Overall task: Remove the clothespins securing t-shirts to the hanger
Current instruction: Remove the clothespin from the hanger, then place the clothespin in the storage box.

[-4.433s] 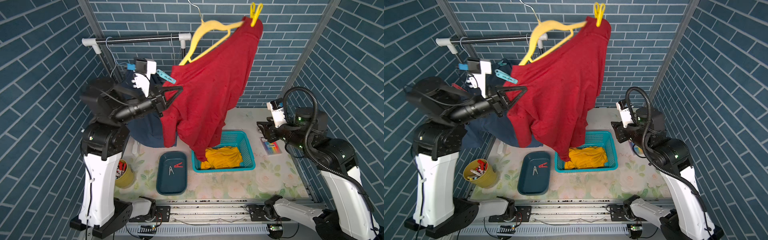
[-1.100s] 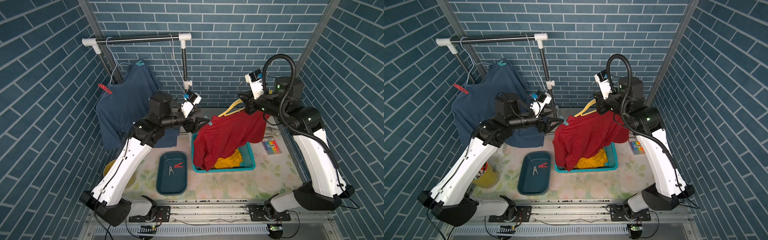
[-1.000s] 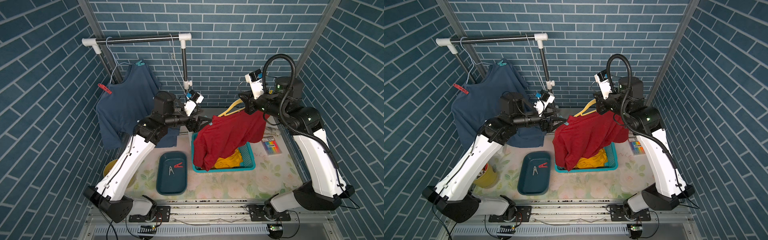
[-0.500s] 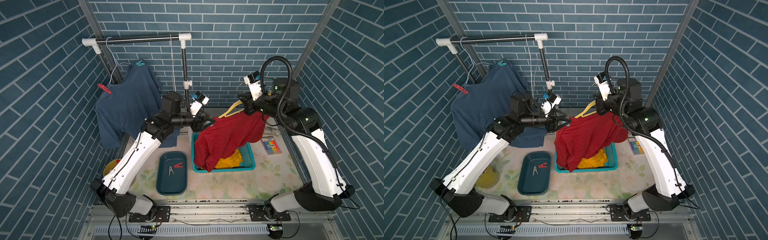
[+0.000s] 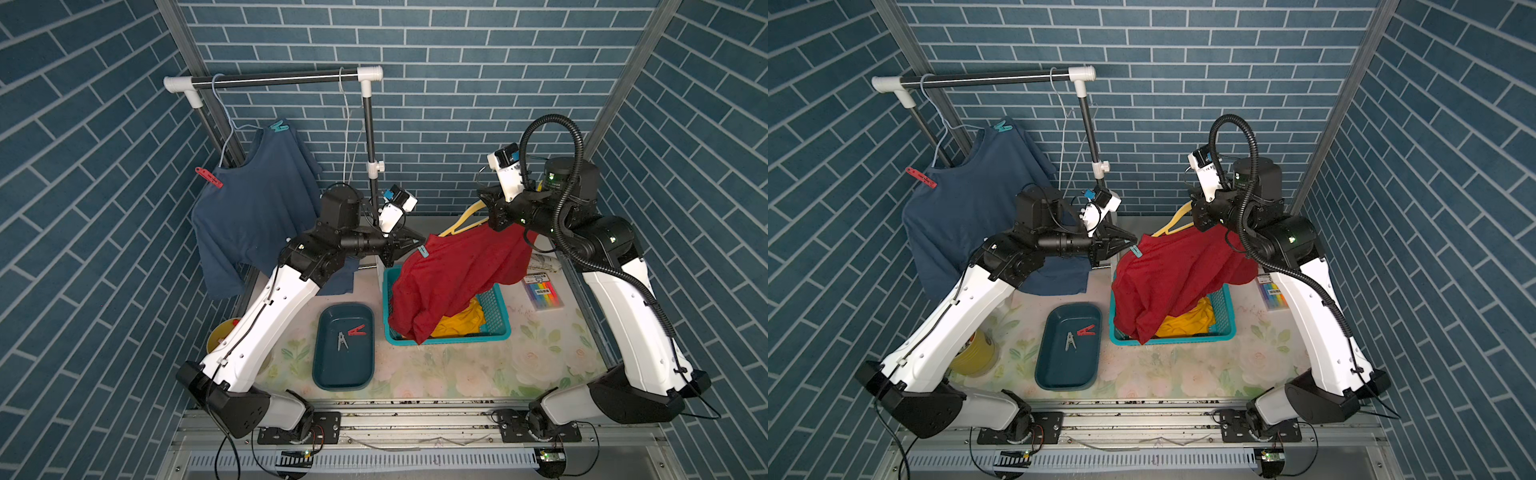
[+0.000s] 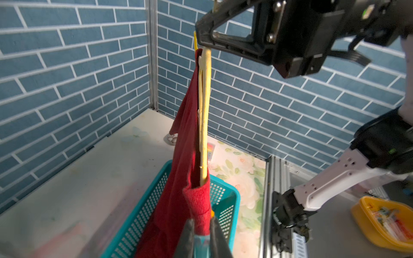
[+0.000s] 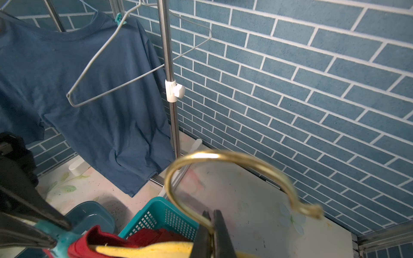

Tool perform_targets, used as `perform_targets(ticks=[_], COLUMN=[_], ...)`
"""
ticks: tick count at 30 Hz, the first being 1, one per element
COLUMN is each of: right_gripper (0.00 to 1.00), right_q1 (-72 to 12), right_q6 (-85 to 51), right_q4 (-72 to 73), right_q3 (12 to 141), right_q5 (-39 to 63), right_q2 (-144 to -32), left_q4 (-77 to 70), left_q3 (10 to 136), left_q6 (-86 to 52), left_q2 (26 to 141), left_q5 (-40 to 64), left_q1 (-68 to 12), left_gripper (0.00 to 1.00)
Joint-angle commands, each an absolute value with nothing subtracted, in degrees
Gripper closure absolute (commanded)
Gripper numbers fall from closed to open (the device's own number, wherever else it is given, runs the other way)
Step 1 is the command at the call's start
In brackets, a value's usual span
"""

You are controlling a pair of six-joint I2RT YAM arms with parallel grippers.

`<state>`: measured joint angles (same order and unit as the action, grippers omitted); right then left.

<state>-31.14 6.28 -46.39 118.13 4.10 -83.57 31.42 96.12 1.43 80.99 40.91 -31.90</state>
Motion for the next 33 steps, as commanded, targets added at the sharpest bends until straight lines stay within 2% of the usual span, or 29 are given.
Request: perform_targets(ticks=[1, 9, 15, 24, 31, 33], right_gripper=[1.0, 1.0, 1.0, 1.0, 1.0, 1.0], right_q1=[-31.1, -31.1, -31.1, -31.1, -31.1, -31.1], right_q6=[8.6, 8.9, 8.9, 8.1, 7.8, 7.6], right_q4=[-42.4, -42.5, -42.3, -41.0, -40.4, -40.2], right_q3=[118.1, 117.4, 117.3, 117.6, 117.7, 117.6], right_q5=[2.9, 1.9, 1.6, 1.3, 1.2, 1.4], right_q2=[-81.5, -81.1, -81.1, -82.1, -83.0, -83.3], left_q4=[32.7, 37.6, 42.1, 45.2, 47.1, 47.2], left_q3=[97.6, 101.0, 99.5, 81.2, 67.8, 65.6], left_q6=[1.8, 5.6, 9.2, 8.0, 2.8, 2.4], left_q2=[79.7, 78.0, 73.0, 60.4, 53.4, 52.1], left_q5=[41.5, 38.1, 29.9, 8.7, 0.4, -1.1], left_q1=[-32.2, -32.2, -32.2, -32.2, -32.2, -32.2], left_gripper=[0.99, 1.0, 1.0, 1.0, 0.99, 0.95])
